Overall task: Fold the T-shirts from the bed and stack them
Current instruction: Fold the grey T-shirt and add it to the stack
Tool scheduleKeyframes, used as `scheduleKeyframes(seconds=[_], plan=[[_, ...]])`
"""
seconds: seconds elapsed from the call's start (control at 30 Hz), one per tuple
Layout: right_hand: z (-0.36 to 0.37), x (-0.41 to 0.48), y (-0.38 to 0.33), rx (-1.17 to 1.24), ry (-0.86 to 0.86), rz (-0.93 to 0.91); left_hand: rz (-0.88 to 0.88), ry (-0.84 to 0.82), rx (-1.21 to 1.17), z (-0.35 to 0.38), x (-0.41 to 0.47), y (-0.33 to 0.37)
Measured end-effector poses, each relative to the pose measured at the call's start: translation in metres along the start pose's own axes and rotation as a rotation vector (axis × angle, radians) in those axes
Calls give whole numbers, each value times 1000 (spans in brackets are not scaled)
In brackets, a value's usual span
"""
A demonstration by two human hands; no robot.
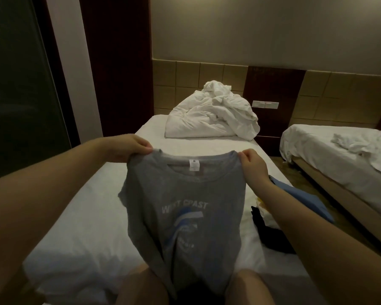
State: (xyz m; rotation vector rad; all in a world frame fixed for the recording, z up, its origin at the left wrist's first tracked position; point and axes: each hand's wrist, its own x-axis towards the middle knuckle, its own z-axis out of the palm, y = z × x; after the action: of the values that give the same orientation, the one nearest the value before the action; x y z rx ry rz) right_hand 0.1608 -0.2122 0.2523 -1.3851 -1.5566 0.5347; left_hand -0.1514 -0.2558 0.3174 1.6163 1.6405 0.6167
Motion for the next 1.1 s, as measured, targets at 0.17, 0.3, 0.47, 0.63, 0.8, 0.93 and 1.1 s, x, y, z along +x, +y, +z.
scheduleKeyframes(seconds=[0.17,0.3,0.47,0.63,0.8,0.93,1.1], plan=[[-6,4,-7,-65,2,-67,-62,-102,-52,-3,-13,2],[-17,10,-30,9,153,-201,49,30,-170,-11,-18,10],[-22,12,-35,-186,-14,-255,149,178,-133,-7,-24,-4],[-39,15,-61,43,132,-285,308,361,-630,1,-28,11],[-53,21,-58,-108,78,-306,211,467,-600,8,-25,23],[-77,19,-59,-119,-247,-176,216,258,-227,-3,-37,23],[-95,16,-62,-188,-517,-36,162,70,-61,-16,-44,19]])
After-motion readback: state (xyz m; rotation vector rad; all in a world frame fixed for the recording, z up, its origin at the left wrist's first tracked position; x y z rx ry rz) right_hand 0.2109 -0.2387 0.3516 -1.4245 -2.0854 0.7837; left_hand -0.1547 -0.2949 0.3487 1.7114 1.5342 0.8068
